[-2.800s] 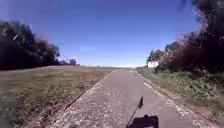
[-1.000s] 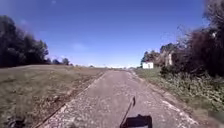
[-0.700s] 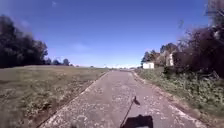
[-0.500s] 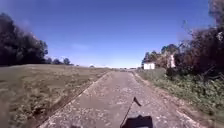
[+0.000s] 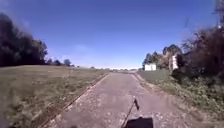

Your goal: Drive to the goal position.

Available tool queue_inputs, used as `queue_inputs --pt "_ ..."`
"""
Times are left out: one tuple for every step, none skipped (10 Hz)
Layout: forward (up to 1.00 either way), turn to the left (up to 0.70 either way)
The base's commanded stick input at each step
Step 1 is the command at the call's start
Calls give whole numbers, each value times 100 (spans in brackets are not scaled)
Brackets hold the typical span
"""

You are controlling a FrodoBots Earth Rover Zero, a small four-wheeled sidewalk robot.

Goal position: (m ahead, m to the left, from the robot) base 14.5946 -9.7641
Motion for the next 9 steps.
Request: queue_inputs --pt "100 0" --pt "100 0" --pt "100 0" --pt "100 0" --pt "100 0" --pt "100 0" --pt "100 0" --pt "100 0" --pt "100 0"
